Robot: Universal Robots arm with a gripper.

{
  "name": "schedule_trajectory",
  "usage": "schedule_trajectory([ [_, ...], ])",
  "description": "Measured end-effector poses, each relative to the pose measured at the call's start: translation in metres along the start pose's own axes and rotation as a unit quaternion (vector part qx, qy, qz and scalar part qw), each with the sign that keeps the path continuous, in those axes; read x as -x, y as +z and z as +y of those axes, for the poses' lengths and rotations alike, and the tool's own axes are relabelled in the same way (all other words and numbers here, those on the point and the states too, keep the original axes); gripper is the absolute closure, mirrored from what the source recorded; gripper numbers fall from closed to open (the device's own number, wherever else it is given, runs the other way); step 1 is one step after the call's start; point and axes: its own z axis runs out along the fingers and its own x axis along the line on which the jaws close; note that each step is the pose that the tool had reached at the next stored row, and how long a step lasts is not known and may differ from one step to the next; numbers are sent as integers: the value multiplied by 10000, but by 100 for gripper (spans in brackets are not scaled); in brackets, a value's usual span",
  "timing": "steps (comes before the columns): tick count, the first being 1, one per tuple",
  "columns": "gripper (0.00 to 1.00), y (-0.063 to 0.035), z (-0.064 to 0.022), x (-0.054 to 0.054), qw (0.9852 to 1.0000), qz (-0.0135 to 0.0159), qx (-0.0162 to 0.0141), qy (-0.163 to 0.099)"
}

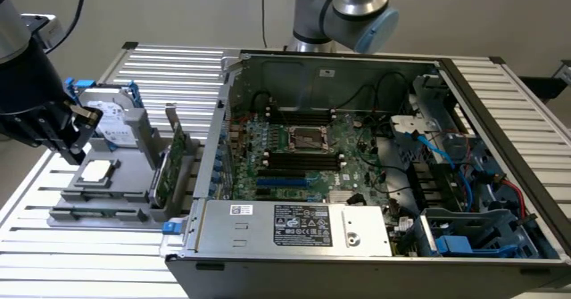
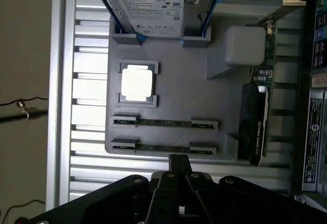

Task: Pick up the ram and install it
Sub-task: 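Pick up the ram and move it above insertion slot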

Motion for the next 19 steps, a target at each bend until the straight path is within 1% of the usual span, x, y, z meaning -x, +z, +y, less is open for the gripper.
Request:
schedule_trajectory([
  [9, 89, 5, -2, -2, 10000, 0, 2, -1],
  [10, 89, 6, -4, -5, 10000, -2, 7, -40],
  [12, 89, 12, -3, -4, 9998, 7, 2, -222],
  [15, 89, 21, -3, -4, 9988, 19, -4, -491],
  [17, 89, 27, -3, -4, 9977, 27, -8, -673],
  [19, 89, 32, -4, -4, 9964, 35, -13, -852],
])
